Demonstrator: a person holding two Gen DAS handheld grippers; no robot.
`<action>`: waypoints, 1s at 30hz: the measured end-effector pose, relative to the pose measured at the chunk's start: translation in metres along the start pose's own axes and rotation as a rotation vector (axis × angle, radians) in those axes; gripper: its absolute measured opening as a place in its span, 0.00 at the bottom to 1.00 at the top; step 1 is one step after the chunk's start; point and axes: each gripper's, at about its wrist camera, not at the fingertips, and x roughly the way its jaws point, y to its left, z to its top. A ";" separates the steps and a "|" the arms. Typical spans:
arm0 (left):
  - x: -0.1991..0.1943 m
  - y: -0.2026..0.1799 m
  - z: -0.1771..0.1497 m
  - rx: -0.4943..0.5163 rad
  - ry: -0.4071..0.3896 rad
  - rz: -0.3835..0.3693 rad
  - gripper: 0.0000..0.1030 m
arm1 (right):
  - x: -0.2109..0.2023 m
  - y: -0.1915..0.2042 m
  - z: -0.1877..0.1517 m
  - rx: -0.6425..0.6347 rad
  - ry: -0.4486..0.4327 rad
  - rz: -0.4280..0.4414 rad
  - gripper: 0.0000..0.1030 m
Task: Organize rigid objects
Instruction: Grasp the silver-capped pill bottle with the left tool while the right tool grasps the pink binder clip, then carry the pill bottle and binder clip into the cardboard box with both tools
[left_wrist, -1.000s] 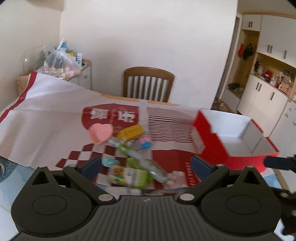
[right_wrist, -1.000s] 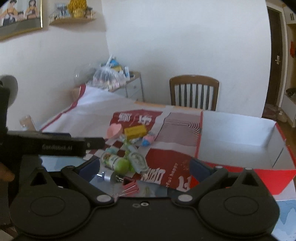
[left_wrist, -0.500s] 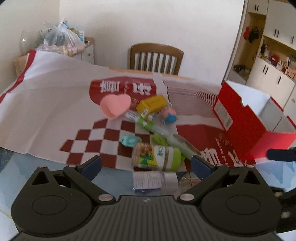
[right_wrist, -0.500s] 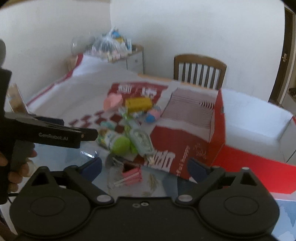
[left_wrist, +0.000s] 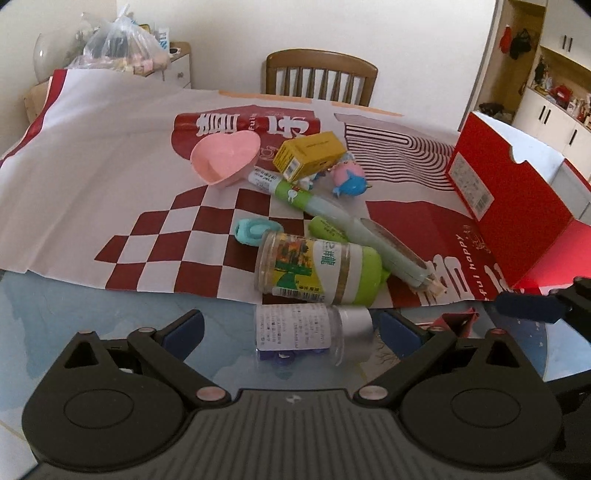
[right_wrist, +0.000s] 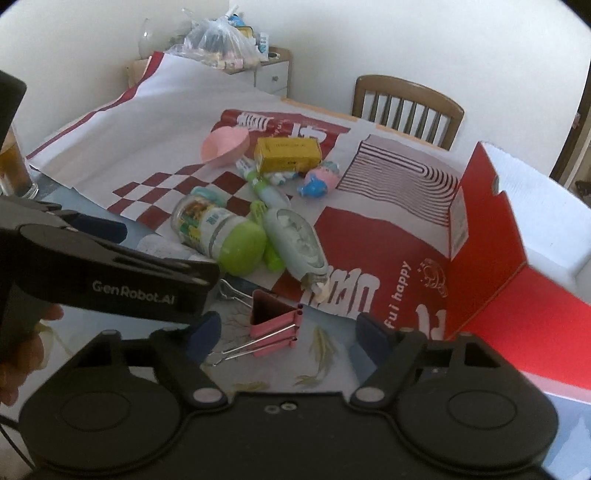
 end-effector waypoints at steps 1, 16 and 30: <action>0.001 0.000 0.000 0.001 0.004 -0.006 0.91 | 0.002 0.000 0.001 0.004 0.002 -0.002 0.69; 0.005 0.002 -0.002 -0.028 0.019 -0.051 0.67 | 0.007 0.001 0.005 0.029 0.015 -0.004 0.40; -0.009 0.008 -0.004 -0.046 -0.008 -0.065 0.67 | -0.005 -0.004 0.003 0.077 0.003 -0.022 0.27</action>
